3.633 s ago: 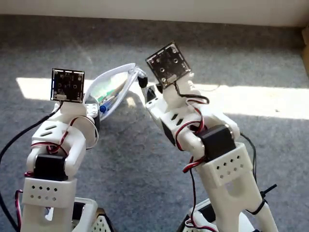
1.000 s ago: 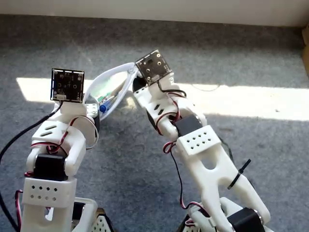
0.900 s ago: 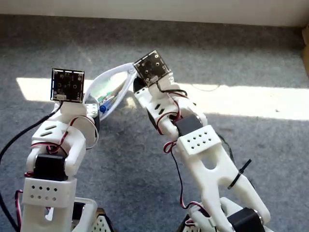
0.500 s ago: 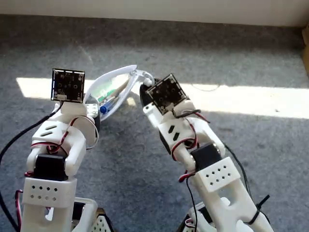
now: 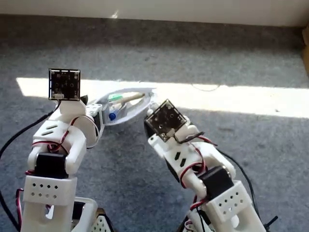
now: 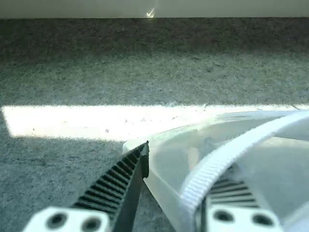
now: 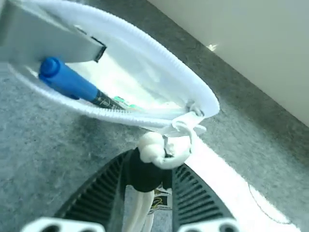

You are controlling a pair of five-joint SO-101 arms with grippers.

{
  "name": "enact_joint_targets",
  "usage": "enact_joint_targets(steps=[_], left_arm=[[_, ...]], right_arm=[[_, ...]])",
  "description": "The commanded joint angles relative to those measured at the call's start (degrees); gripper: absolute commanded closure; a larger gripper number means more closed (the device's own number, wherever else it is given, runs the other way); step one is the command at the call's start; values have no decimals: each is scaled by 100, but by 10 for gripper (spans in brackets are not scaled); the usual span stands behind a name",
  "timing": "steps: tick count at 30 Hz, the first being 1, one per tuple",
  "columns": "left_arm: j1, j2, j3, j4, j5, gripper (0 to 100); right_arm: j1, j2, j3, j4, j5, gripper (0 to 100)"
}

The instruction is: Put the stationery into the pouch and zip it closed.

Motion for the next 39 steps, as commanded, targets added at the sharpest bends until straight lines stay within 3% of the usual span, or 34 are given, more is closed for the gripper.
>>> enact_joint_targets(steps=[1, 4, 12, 23, 30, 39], left_arm=[[-145, 40, 84, -44, 62, 819], [-145, 40, 57, -88, 70, 819], [-84, 40, 66, -1134, 70, 818], [1262, 84, -277, -1609, -9, 818], [2299, 92, -822, -1591, -1345, 819], [1508, 92, -1798, -844, -1512, 821]], right_arm=[[-251, -585, -31, 462, 70, 994], [-444, -954, -4, 831, 79, 994], [-734, -1807, 681, 1200, 79, 994], [-743, -3319, 1077, 2273, 88, 994], [-716, -3705, 1411, 2404, 149, 994], [-523, -3705, 1420, 2396, 123, 994]])
